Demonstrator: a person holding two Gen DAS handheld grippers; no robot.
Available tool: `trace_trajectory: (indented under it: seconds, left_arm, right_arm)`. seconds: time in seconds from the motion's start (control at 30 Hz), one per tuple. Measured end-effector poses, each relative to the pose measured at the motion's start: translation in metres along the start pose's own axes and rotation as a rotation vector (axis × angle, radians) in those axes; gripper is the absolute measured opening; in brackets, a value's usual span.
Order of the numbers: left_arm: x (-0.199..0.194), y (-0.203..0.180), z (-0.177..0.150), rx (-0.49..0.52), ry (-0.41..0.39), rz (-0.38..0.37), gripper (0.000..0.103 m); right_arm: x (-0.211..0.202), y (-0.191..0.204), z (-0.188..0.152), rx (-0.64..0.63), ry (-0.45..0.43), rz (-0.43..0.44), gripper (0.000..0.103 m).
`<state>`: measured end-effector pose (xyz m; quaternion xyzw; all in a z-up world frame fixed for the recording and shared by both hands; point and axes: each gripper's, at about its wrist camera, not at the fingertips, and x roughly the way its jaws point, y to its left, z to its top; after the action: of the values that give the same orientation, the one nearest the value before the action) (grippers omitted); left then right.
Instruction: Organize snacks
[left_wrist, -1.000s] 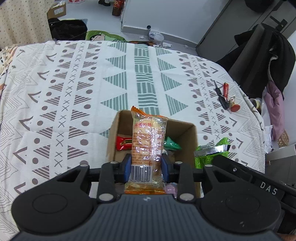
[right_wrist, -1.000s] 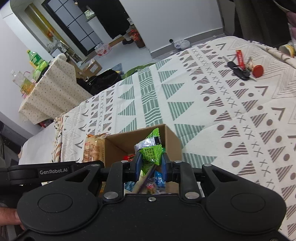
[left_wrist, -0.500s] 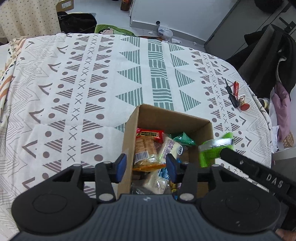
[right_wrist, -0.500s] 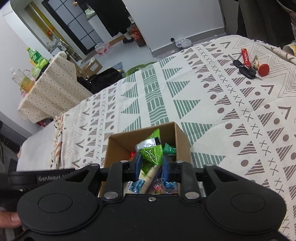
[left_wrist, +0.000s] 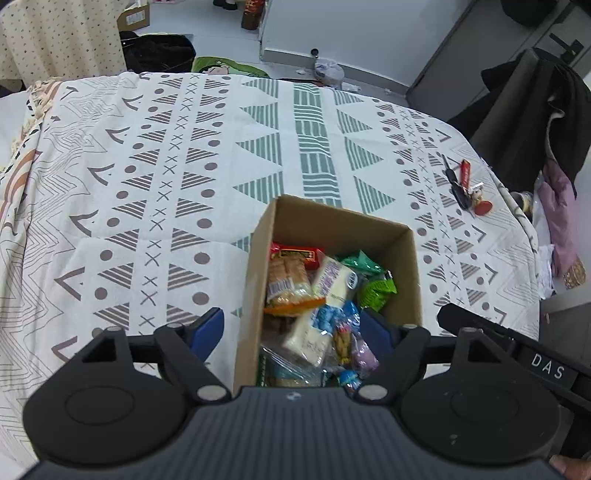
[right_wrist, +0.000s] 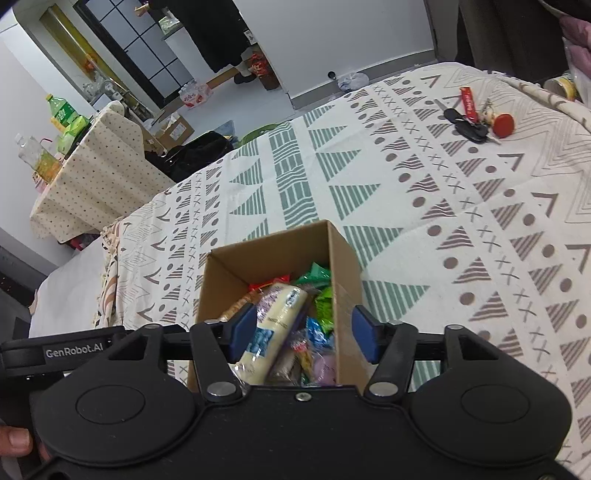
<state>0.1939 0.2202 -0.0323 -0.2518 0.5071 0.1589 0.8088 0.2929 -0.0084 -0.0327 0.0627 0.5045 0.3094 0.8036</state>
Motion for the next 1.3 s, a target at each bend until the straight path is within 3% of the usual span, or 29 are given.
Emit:
trace_trajectory:
  seconds: [0.33, 0.57, 0.87, 1.3]
  left_arm:
    - [-0.014, -0.027, -0.025, 0.052, -0.01, -0.012, 0.086]
    - [-0.023, -0.047, -0.046, 0.091, -0.025, -0.016, 0.09]
    - [-0.041, -0.073, -0.076, 0.154, -0.061, -0.044, 0.102]
    - [-0.081, -0.092, -0.131, 0.231, -0.131, -0.064, 0.103]
  right_arm:
    - [-0.037, -0.026, -0.02, 0.021, -0.044, -0.046, 0.089]
    - [-0.064, -0.044, -0.039, 0.029, -0.077, -0.075, 0.099]
    - [-0.098, -0.064, -0.064, 0.028, -0.12, -0.136, 0.103]
    - [-0.154, -0.074, -0.108, 0.019, -0.209, -0.185, 0.103]
